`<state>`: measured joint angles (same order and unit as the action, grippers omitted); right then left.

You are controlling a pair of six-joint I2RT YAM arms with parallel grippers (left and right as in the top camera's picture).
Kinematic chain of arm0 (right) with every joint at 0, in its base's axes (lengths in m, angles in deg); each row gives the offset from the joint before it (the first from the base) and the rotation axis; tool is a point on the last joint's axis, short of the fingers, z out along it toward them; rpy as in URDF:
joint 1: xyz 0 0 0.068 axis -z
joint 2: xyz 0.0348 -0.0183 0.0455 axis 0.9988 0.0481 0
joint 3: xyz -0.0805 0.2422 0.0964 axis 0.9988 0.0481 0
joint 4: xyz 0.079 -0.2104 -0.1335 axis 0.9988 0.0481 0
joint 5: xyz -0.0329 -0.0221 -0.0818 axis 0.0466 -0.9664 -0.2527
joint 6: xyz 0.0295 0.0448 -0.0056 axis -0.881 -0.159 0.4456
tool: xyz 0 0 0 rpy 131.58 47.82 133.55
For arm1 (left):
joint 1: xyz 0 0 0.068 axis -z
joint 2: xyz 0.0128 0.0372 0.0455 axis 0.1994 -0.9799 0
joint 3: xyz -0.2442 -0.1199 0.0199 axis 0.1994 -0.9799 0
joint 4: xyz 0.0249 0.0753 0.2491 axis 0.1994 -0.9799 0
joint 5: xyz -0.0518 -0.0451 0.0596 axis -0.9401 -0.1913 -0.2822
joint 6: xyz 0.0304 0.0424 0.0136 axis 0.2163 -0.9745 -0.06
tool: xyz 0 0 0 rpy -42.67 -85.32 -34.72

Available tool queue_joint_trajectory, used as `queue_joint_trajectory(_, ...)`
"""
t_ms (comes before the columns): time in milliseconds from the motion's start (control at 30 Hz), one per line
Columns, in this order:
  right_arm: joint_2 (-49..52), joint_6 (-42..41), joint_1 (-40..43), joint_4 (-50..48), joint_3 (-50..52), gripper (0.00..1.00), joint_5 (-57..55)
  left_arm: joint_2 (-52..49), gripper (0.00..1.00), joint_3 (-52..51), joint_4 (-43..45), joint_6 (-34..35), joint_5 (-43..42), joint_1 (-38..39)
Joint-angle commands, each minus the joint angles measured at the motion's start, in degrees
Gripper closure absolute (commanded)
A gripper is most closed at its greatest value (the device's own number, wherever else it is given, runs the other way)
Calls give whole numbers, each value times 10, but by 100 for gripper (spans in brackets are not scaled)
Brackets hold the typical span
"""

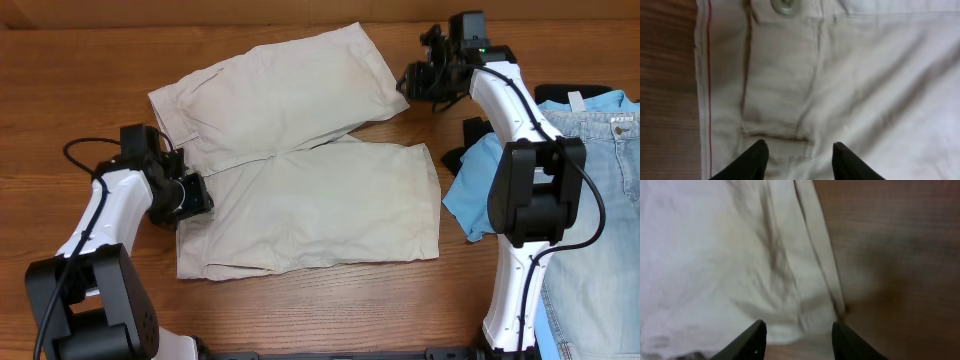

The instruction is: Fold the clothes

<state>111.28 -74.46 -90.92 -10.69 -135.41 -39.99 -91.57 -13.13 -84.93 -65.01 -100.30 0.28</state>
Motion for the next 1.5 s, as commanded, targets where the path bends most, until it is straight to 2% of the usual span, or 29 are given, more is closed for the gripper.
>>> queue_joint_trajectory(0, -19, 1, -2, 40, -7, 58, 27, 3, 59, 83, -53, -34, -23, 3)
queue_joint_trajectory(133, -61, 4, 5, 74, -8, 57, 75, 3, 57, 171, -136, -41, -22, 3)
queue_joint_trajectory(300, -162, 7, 3, 127, -8, 57, 101, 3, 56, 271, -263, -37, -21, 3)
queue_joint_trajectory(400, -225, 3, 2, 178, -8, 56, 101, 4, 59, 277, -312, -29, 2, 3)
queue_joint_trajectory(500, -268, -27, 2, 244, -7, 48, 89, 5, 62, 267, -347, 19, 49, 3)
queue_joint_trajectory(567, -279, -40, 2, 296, -7, 46, 67, 5, 69, 261, -364, 48, 73, 3)
queue_joint_trajectory(633, -279, -40, 2, 358, -5, 46, 48, 11, 73, 261, -375, 50, 73, 2)
queue_joint_trajectory(767, -277, -40, 1, 423, 33, 46, 22, 60, 67, 261, -403, 98, 122, -4)
queue_joint_trajectory(833, -277, -40, 0, 432, 63, 46, 4, 91, 53, 261, -419, 139, 175, -5)
queue_joint_trajectory(900, -277, -40, 0, 426, 104, 45, -10, 122, 40, 260, -425, 162, 201, -5)
queue_joint_trajectory(967, -277, -40, 0, 415, 140, 45, -11, 142, 31, 255, -426, 176, 198, -5)
queue_joint_trajectory(1100, -277, -40, 0, 389, 206, 45, -4, 171, 21, 201, -409, 187, 199, -6)
queue_joint_trajectory(1267, -277, -35, 0, 372, 253, 43, 2, 173, 31, 67, -329, 193, 146, -42)
queue_joint_trajectory(1333, -277, -26, 0, 375, 259, 43, 2, 172, 37, 8, -286, 186, 122, -77)
queue_joint_trajectory(1467, -277, -23, 0, 381, 260, 43, 2, 172, 43, -47, -226, 165, 57, -145)
